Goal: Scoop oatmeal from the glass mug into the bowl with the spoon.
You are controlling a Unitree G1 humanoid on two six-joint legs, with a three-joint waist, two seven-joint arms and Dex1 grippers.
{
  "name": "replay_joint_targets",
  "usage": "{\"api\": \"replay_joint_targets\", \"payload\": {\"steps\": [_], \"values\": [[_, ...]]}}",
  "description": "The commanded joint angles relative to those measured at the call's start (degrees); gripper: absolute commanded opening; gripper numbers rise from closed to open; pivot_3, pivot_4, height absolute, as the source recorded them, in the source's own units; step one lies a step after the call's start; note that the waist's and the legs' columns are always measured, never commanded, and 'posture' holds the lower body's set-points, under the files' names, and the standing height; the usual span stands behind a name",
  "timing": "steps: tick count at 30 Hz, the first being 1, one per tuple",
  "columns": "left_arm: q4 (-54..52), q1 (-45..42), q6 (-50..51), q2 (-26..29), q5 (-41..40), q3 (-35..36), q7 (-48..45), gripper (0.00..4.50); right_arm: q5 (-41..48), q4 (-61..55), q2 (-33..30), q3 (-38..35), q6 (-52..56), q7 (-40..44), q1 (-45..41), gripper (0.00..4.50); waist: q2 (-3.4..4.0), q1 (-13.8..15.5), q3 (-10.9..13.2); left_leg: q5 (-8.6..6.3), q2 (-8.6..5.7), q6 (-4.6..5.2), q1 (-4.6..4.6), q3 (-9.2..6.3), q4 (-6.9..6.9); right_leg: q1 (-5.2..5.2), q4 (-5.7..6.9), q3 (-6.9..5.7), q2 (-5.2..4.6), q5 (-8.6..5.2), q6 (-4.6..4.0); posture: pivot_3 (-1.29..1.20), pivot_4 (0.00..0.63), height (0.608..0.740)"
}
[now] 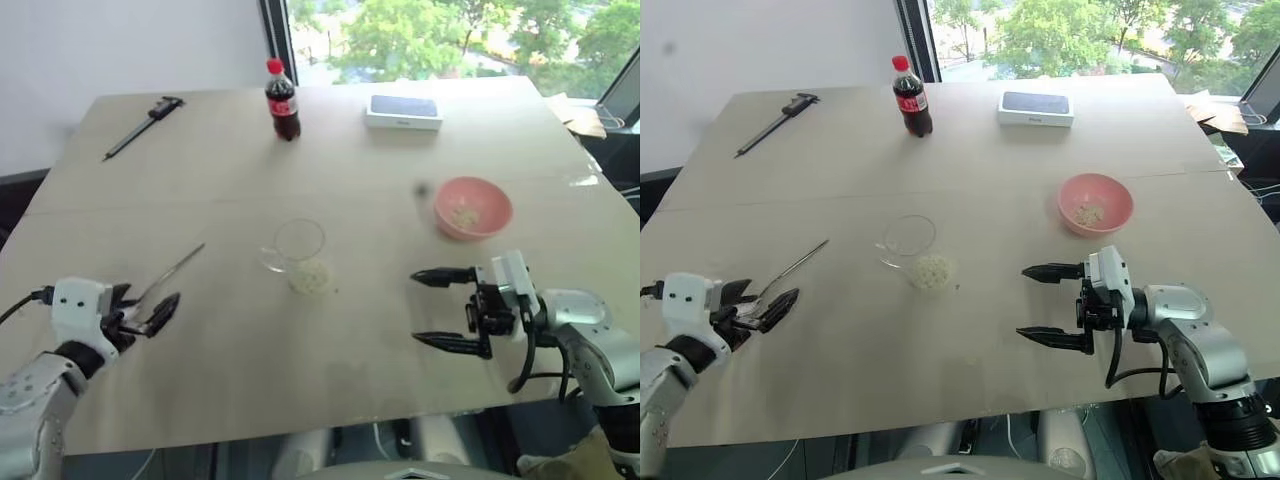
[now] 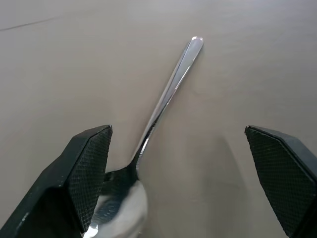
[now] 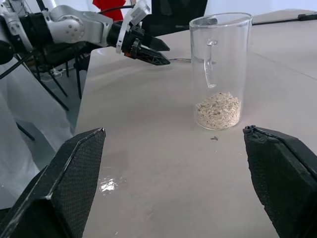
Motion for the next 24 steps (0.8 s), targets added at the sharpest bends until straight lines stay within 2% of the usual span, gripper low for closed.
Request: {"api": "replay_joint_targets", "payload": {"steps": [1,7,8,10,17,21,24], "values": [[4.39,-2.74,1.26,3.7,1.72,-2.49,-4.33,4.5,-0.07,-1.12,0.39,0.0,-1.55,-0.08,0.31,4.49,0.01,0.03,0.01,0.0,0.0,0.0,0.0,0.0,0.0,0.0,0.0,0.01,0.0,0.0,0.0,0.0,0.15,0.74],[13.69,-7.39,3.77,8.54,3.47,-6.85,-11.45,4.5,-0.67,-1.41,0.98,-0.23,-2.59,-0.89,1.36,4.49,0.04,-0.06,0.0,0.01,0.01,-0.01,0.05,0.03,0.0,-0.03,0.09,0.04,0.01,0.01,-0.01,0.0,0.15,0.74],[15.31,-7.97,4.01,9.19,3.71,-7.3,-12.43,3.97,-0.78,-1.42,1.0,-0.39,-2.81,-1.03,1.6,4.5,0.06,-0.07,0.0,0.01,0.0,-0.01,0.05,0.03,0.0,-0.03,0.1,0.04,0.0,0.01,-0.01,0.0,0.15,0.74],[18.59,-9.11,3.73,10.17,4.32,-7.98,-14.02,3.3,-0.83,-1.48,1.16,-0.65,-3.16,-1.32,1.94,4.5,0.1,-0.08,-0.02,0.01,0.01,-0.01,0.08,0.04,0.0,-0.03,0.12,0.07,0.0,0.01,-0.01,0.0,0.15,0.74],[28.1,-12.86,1.1,11.12,6.67,-9.96,-18.03,0.03,-1.08,-1.25,1.42,-0.51,-4.04,-2.02,2.23,4.5,0.38,-0.68,-0.17,0.02,0.02,-0.03,0.15,0.13,0.0,-0.03,0.18,0.16,0.01,0.02,-0.01,0.0,0.15,0.74],[28.2,-13.15,0.55,10.32,6.4,-9.37,-18.25,0.03,-1.17,-0.93,1.46,-0.53,-4.3,-2.2,2.08,4.5,0.56,-0.94,-0.27,0.02,-0.01,-0.02,0.16,0.16,0.0,-0.03,0.18,0.21,-0.1,0.02,-0.01,0.0,0.15,0.74],[23.99,-11.91,-0.37,7.81,4.8,-6.67,-15.91,0.03,-1.84,-0.13,1.13,-0.27,-4.1,-2.43,1.77,4.5,0.64,-1.11,-0.32,0.02,0.0,-0.02,0.16,0.16,0.0,-0.03,0.19,0.23,-0.13,0.02,-0.01,0.0,0.15,0.74]]}}
